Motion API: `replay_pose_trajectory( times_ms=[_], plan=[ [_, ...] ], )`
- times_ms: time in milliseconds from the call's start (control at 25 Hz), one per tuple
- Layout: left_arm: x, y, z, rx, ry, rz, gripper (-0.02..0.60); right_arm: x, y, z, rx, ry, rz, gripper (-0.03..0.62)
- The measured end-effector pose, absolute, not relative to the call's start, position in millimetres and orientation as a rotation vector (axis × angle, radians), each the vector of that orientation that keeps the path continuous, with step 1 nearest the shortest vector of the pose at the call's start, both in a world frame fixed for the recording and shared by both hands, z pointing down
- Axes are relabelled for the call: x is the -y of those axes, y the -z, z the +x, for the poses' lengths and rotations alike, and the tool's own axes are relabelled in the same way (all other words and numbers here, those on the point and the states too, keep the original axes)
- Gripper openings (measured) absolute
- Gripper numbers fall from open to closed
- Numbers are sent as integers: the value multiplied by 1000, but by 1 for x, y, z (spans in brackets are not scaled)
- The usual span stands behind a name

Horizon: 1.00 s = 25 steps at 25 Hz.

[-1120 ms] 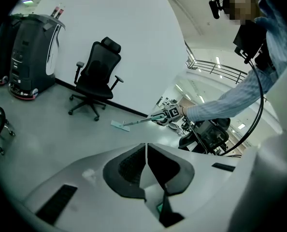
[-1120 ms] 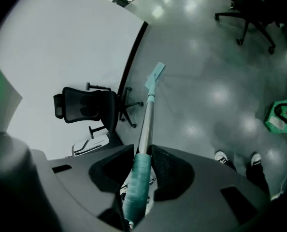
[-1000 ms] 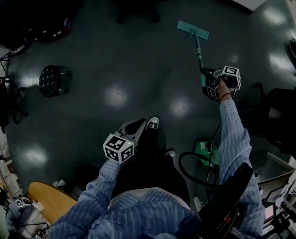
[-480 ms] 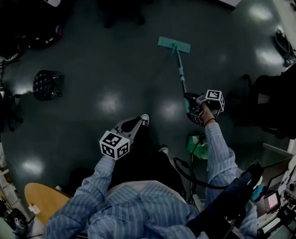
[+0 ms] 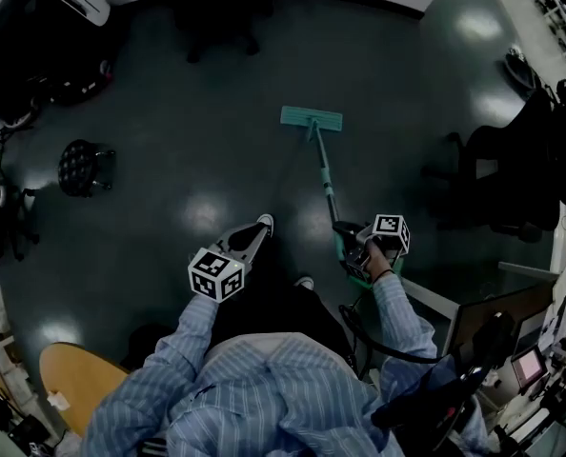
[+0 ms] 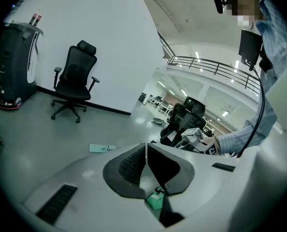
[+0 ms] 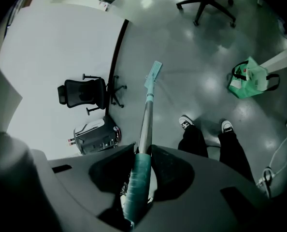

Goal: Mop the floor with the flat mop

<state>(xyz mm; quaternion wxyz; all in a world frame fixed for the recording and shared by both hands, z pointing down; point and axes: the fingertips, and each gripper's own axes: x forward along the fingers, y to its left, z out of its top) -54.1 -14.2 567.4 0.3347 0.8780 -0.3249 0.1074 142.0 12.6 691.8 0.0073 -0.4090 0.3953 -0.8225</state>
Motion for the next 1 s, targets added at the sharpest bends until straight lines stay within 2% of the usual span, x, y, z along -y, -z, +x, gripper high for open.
replay_pose_trajectory(
  times_ms=[480, 1000],
  plan=[
    [-79, -550, -63, 1001, -235, 2297, 15, -192, -659, 164, -1257, 2615, -1231, 118],
    [-162, -541, -60, 1026, -189, 2317, 15, -288, -641, 161, -1258, 2575, -1189, 120]
  ],
)
